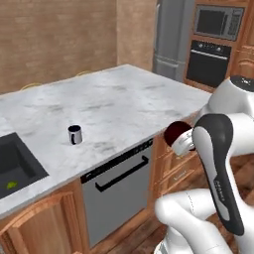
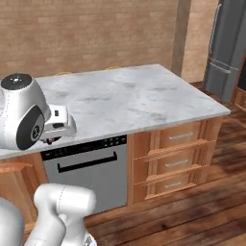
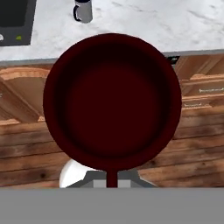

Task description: Clear the mugs and bowl far away from the sink.

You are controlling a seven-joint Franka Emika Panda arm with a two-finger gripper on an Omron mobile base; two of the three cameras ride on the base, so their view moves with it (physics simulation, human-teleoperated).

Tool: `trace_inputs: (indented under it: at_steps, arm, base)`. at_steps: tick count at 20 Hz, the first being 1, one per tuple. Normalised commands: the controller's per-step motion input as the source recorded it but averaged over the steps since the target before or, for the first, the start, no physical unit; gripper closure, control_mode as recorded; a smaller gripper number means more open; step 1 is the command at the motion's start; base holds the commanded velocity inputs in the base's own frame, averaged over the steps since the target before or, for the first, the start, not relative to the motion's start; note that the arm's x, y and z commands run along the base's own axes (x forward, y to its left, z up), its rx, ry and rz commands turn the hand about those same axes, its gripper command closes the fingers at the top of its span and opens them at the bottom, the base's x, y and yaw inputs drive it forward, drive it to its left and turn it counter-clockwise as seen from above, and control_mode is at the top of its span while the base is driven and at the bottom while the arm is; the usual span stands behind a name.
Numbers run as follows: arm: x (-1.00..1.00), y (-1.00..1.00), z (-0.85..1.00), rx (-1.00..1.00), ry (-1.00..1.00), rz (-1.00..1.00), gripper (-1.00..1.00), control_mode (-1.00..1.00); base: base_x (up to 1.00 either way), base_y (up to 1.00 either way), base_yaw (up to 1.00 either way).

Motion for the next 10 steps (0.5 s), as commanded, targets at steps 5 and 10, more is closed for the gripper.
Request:
trace_inputs:
  at_steps: [5,10]
  arm:
    - [0.0,0.0,0.0,0.0,0.0,0.0,1.0,1.0]
    - [0.0,0.0,0.0,0.0,0.0,0.0,1.0,1.0]
  base:
    - [-0.3,0.0,-0.54]
    - [-0.25,0.0,-0.5]
